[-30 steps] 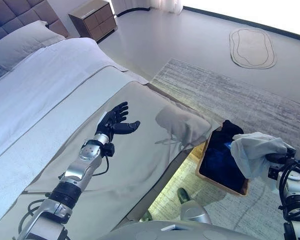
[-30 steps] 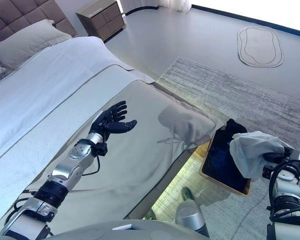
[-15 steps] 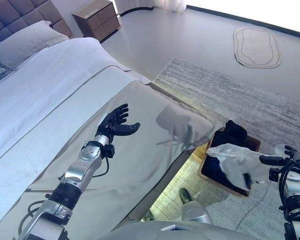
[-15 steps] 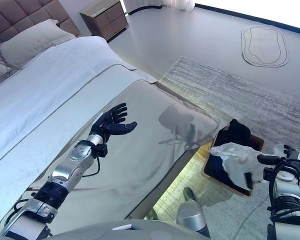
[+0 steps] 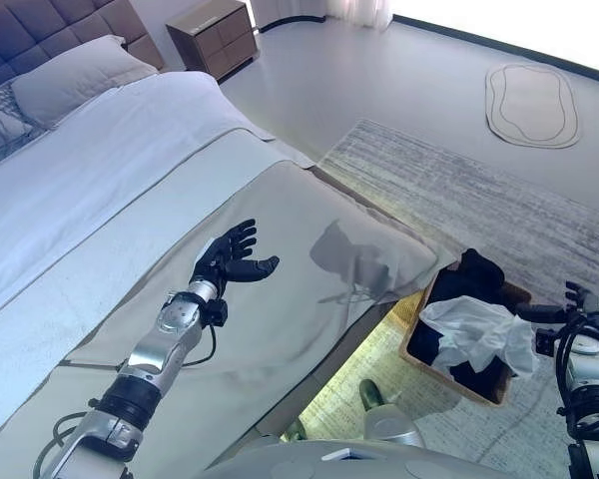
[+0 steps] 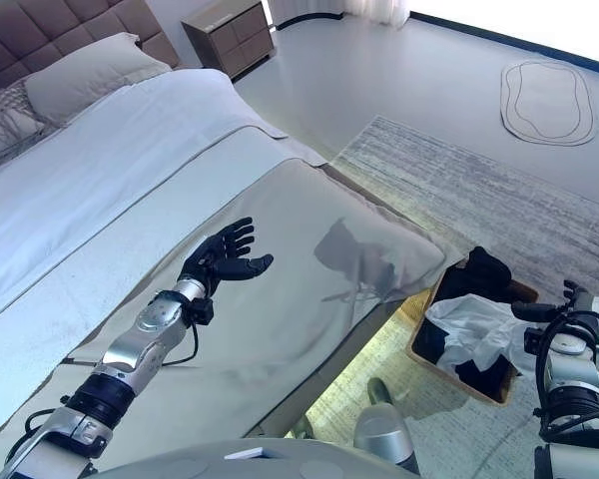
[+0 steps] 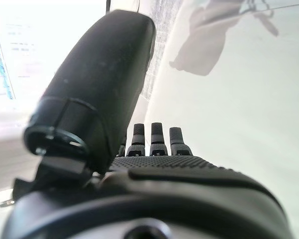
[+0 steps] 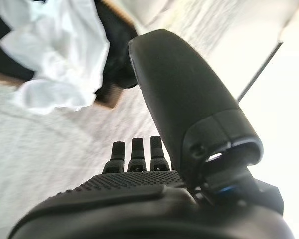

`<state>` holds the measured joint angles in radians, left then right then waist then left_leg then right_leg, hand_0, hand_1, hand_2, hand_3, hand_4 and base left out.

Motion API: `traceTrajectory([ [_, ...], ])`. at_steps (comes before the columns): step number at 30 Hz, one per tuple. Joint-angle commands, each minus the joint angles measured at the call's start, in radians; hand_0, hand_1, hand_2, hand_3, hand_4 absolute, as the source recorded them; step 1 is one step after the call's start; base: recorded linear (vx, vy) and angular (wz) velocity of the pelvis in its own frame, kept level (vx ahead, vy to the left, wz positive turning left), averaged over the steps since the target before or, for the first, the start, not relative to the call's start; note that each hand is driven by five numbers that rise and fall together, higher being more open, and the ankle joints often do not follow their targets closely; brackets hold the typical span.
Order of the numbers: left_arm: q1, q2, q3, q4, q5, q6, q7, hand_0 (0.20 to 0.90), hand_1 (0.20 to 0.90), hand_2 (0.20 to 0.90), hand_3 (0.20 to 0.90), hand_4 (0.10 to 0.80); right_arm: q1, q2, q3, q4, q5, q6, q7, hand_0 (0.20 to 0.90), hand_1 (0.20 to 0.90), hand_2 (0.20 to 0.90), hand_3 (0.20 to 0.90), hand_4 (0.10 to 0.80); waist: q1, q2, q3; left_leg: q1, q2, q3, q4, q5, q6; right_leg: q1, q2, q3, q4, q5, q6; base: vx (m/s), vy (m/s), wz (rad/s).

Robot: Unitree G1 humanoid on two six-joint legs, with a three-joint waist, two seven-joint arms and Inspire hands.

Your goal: Pick up the clothes from the bed and place them into the basket

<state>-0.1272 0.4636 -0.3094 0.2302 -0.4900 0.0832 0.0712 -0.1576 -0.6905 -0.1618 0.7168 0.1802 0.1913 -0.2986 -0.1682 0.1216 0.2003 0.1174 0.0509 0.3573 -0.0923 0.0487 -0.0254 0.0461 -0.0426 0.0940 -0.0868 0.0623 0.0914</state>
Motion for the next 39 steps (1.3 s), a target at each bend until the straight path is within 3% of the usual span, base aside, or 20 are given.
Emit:
traceTrajectory([
  [1,-0.049,-0.007,0.057,0.017,0.029,-0.085,-0.008,0.900,0.900,0.900,0.900,0.800,-0.066,-0.056,0.057,-0.105,-0.065,-0.094,-0.018,0.900,0.900,0.900,0.900,0.800,0.030,-0.066,-0.078,0.025,-0.010,-0.090,0.047,-0.122,0.008,-0.008,-0.005,-0.140,0.037,-0.023,-0.005,0.005,0.037,0.10],
  [8,-0.007,-0.051,0.061,0.075,0.055,-0.102,-0.017,0.900,0.900,0.900,0.900,0.800,-0.070,0.036,0.162,-0.254,-0.155,-0.126,-0.034,0.900,0.900,0.900,0.900,0.800,0.068,-0.077,-0.091,0.026,-0.013,-0.133,0.031,-0.106,0.006,0.015,-0.010,-0.175,0.038,-0.037,-0.011,0.019,0.024,0.14],
  [16,0.029,-0.090,0.073,0.142,0.078,-0.107,-0.032,0.900,0.900,0.900,0.900,0.800,-0.055,0.125,0.278,-0.284,-0.235,-0.154,-0.044,0.900,0.900,0.900,0.900,0.800,0.119,-0.086,-0.098,0.020,-0.019,-0.192,0.019,-0.092,0.005,0.036,-0.016,-0.214,0.042,-0.055,-0.018,0.012,0.009,0.21],
  [31,0.188,-0.132,0.152,0.169,0.094,-0.116,-0.159,0.900,0.900,0.900,0.900,0.800,0.097,0.249,0.329,-0.379,-0.309,-0.244,0.066,0.900,0.900,0.900,0.900,0.800,0.174,-0.107,-0.101,0.013,-0.023,-0.253,0.012,-0.079,0.003,0.075,-0.031,-0.289,0.046,-0.081,-0.020,0.037,0.009,0.19],
  [39,0.207,-0.132,0.173,0.208,0.132,-0.125,-0.176,0.900,0.900,0.900,0.900,0.800,0.148,0.255,0.361,-0.414,-0.337,-0.242,0.115,0.900,0.900,0.900,0.900,0.800,0.200,-0.116,-0.097,0.002,-0.025,-0.289,0.017,-0.074,0.003,0.080,-0.042,-0.319,0.064,-0.095,-0.016,0.013,-0.002,0.12],
])
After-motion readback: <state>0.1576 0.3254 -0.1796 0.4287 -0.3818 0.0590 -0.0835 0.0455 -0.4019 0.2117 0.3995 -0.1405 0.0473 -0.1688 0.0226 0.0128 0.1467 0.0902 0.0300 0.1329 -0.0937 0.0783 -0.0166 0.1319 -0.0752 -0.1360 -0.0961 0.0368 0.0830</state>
